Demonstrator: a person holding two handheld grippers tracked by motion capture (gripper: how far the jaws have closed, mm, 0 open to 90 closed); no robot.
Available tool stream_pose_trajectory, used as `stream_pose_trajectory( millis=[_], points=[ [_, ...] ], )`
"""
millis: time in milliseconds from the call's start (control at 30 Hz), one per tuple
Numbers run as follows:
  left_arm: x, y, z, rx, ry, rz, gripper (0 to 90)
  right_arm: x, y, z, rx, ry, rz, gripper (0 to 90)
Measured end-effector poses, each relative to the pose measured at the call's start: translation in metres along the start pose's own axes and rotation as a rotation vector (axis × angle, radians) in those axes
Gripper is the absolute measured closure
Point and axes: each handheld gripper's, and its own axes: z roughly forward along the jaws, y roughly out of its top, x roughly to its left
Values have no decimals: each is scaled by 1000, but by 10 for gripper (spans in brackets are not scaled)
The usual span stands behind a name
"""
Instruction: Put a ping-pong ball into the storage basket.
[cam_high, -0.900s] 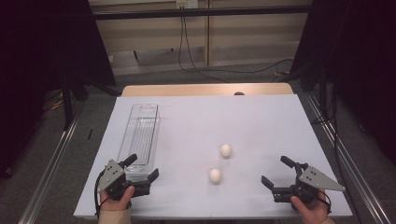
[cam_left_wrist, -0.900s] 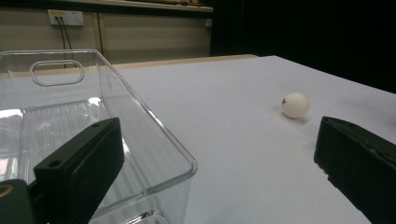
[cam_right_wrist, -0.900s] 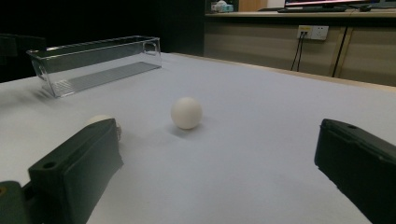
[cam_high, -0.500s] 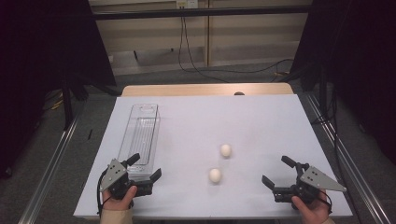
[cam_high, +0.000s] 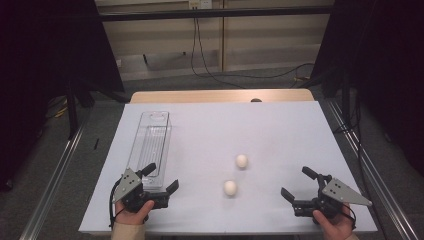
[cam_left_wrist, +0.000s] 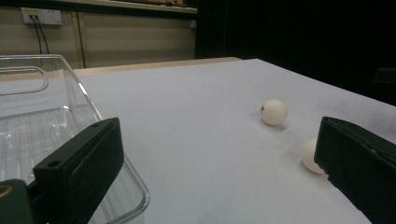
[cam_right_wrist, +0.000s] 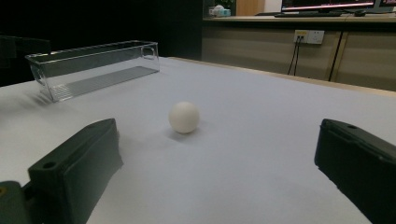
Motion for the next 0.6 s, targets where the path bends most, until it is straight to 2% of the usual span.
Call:
stream_pose_trajectory(
  millis=[600],
  points=[
    [-10, 2, 15, 13, -28, -5, 16, 2, 0, 2, 5, 9, -3, 1]
  ],
)
